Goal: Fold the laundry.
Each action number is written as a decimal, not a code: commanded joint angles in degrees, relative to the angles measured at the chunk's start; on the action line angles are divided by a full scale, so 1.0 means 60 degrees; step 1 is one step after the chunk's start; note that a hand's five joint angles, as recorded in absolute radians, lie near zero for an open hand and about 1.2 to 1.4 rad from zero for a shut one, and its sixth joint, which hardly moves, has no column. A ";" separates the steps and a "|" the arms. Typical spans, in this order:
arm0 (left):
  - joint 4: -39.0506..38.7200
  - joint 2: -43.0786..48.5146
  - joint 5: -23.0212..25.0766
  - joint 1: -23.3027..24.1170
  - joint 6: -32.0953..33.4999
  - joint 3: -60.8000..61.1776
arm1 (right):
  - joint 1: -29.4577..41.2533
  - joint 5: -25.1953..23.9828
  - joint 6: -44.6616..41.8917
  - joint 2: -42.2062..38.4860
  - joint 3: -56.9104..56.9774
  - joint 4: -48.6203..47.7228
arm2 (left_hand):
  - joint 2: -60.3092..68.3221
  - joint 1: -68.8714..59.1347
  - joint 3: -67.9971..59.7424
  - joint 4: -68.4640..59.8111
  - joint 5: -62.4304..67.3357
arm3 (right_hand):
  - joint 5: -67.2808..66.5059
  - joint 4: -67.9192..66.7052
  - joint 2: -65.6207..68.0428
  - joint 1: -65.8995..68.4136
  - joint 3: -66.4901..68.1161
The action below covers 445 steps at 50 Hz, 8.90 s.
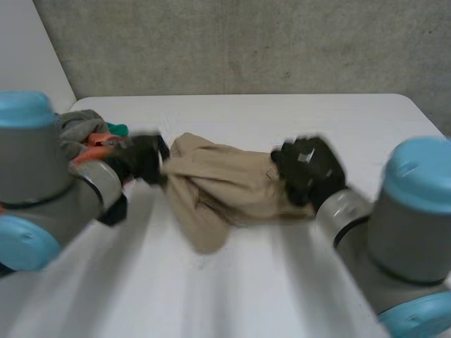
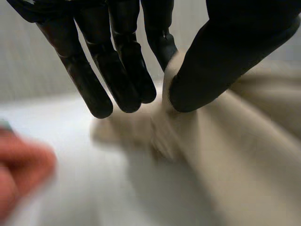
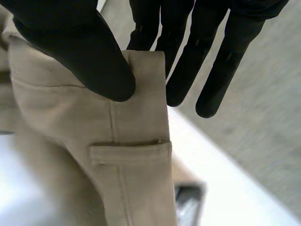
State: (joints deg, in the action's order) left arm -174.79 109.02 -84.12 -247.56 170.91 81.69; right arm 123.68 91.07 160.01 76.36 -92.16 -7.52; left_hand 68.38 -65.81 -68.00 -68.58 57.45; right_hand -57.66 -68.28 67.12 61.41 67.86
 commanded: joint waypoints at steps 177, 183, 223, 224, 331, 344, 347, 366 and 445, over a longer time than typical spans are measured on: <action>-0.2664 0.0683 -0.0409 -0.0135 0.4432 -0.4319 | -0.2112 -0.0253 -0.2004 -0.2208 0.5700 -0.0627 | 0.1937 -0.2365 -0.2000 -0.1904 0.2092 | -0.2057 -0.1954 0.2146 0.3098 0.2023; -0.3973 0.0272 -0.0453 -0.0326 0.3611 -0.6142 | -0.2215 -0.0573 -0.0537 -0.1886 0.6395 -0.4133 | 0.1937 -0.2365 -0.2000 -0.1904 0.2092 | -0.2057 -0.1954 0.2146 0.3098 0.2023; 0.0313 -0.0866 0.0323 -0.0472 0.4634 0.2848 | -0.2229 -0.0721 -0.3184 -0.3179 0.2164 0.1964 | 0.1937 -0.2365 -0.2000 -0.1904 0.2092 | -0.2057 -0.1954 0.2146 0.3098 0.2023; 0.0623 -0.1088 0.0338 -0.0473 0.4751 0.2952 | -0.2244 -0.0721 -0.3331 -0.2972 0.2046 0.2319 | 0.1937 -0.2365 -0.2000 -0.1904 0.2092 | -0.2057 -0.1954 0.2146 0.3098 0.2023; 0.0274 0.1652 -0.1670 -0.0253 0.7582 -0.1592 | -0.2303 -0.1087 -0.3231 -0.1491 -0.0797 0.2161 | -0.8882 0.8454 0.8820 0.8915 -0.8727 | -0.2057 -0.1954 0.2146 0.3098 0.2023; 0.1388 -0.2861 0.0556 -0.0458 0.4929 0.4429 | -0.2536 -0.1262 -0.2483 -0.1213 -0.0753 0.1926 | -0.7368 0.6940 0.7305 0.7400 -0.7212 | 0.3125 0.3228 -0.3036 -0.2084 -0.3159; 0.1344 -0.3798 0.0908 -0.0487 0.4768 0.5353 | -0.2683 -0.1452 -0.2498 -0.0672 -0.0709 0.2277 | -0.7368 0.6940 0.7305 0.7400 -0.7212 | 0.6464 0.6567 -0.6375 -0.5423 -0.6498; 0.1169 -0.4080 0.1026 -0.0868 0.4913 0.7069 | -0.3679 -0.3562 -0.3640 0.1454 -0.2906 0.4008 | -0.7340 0.6912 0.7277 0.7372 -0.7184 | 0.6413 0.6516 -0.6324 -0.5372 -0.6447; 0.2399 -0.4797 0.0016 0.0904 0.4181 0.6703 | -0.2962 -0.2376 -0.1707 0.0165 -0.2086 0.2118 | -0.6246 0.5818 0.6184 0.6279 -0.6091 | -0.2057 -0.1954 0.2146 0.3098 0.2023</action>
State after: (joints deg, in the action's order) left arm -160.39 81.30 -83.62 -243.48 197.97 121.31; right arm 105.06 74.38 146.94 77.59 -105.20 8.14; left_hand 29.28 -29.20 -29.48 -28.61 18.48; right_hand -55.62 -68.58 66.80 60.55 68.00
